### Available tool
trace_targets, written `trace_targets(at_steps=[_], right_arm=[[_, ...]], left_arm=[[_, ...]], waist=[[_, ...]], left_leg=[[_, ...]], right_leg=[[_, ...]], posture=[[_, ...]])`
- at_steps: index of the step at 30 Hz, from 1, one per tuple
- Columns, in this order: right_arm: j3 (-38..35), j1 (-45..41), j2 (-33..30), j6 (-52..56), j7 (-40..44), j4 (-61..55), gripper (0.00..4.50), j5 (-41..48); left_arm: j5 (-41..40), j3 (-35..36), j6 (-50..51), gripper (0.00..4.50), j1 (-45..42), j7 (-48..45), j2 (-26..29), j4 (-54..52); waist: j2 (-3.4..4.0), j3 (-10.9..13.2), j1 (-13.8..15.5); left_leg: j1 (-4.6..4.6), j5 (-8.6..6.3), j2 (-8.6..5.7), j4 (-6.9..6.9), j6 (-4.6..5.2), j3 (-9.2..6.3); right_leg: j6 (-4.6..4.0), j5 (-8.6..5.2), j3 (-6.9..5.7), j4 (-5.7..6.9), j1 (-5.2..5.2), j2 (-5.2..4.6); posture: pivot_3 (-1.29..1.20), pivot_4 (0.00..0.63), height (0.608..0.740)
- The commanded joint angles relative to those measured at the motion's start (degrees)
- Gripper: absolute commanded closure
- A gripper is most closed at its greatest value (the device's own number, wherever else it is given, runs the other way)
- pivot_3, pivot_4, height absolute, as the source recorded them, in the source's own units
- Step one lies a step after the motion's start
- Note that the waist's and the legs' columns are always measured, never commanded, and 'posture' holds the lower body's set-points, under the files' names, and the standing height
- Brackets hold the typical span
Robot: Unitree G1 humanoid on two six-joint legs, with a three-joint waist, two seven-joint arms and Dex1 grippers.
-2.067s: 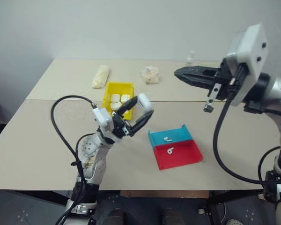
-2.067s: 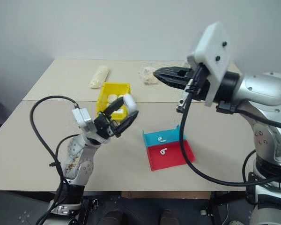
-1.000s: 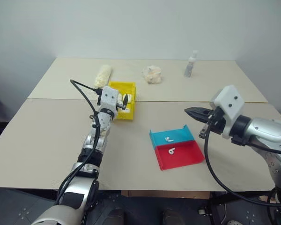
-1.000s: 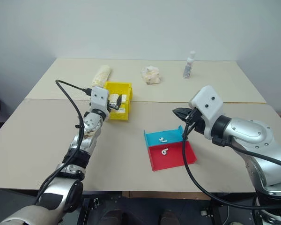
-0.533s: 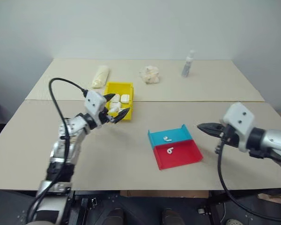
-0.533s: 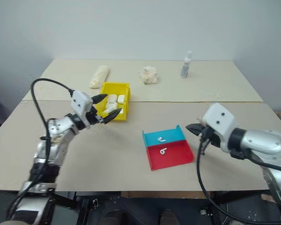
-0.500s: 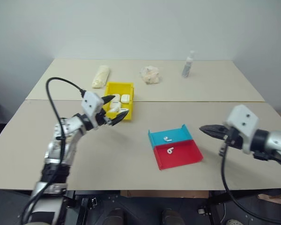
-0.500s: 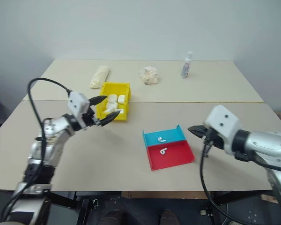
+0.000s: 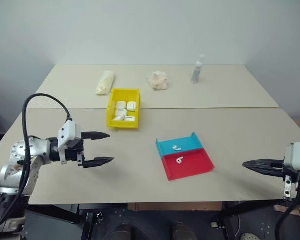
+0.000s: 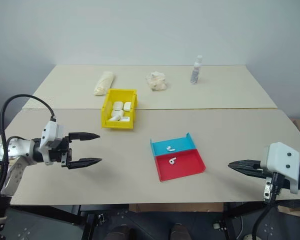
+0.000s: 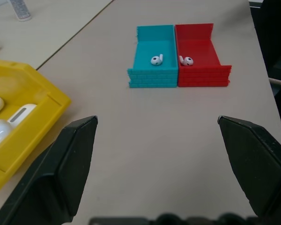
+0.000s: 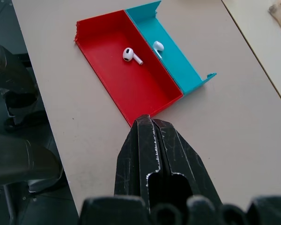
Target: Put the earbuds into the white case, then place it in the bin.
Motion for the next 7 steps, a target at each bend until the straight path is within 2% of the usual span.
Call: trace_targets(at_steps=[1,7], right_arm=[[-2.01,-0.66,-0.99,-1.38,-0.40,-0.70,4.50,0.20],[-1.56,-0.69,-0.96,-0.80,-1.35,-1.26,4.50,0.19]], left_arm=[[-1.62,2.98,0.82,0.04,0.37,0.53,1.08,-2.69],[-1.66,3.67,1.49,0.04,1.54,0.81,0.90,-3.89]], waist=[[0.00,0.00,0.02],[0.00,0.00,0.02]], left_leg=[[0.01,0.00,0.00,0.00,0.00,0.00],[0.00,-0.03,0.00,-0.01,0.05,0.01]], right_leg=[[0.00,0.00,0.00,0.00,0.00,0.00],[0.00,0.00,0.02,-0.02,0.00,0.00]], posture=[[0.00,0.150,0.740],[0.00,0.150,0.740]])
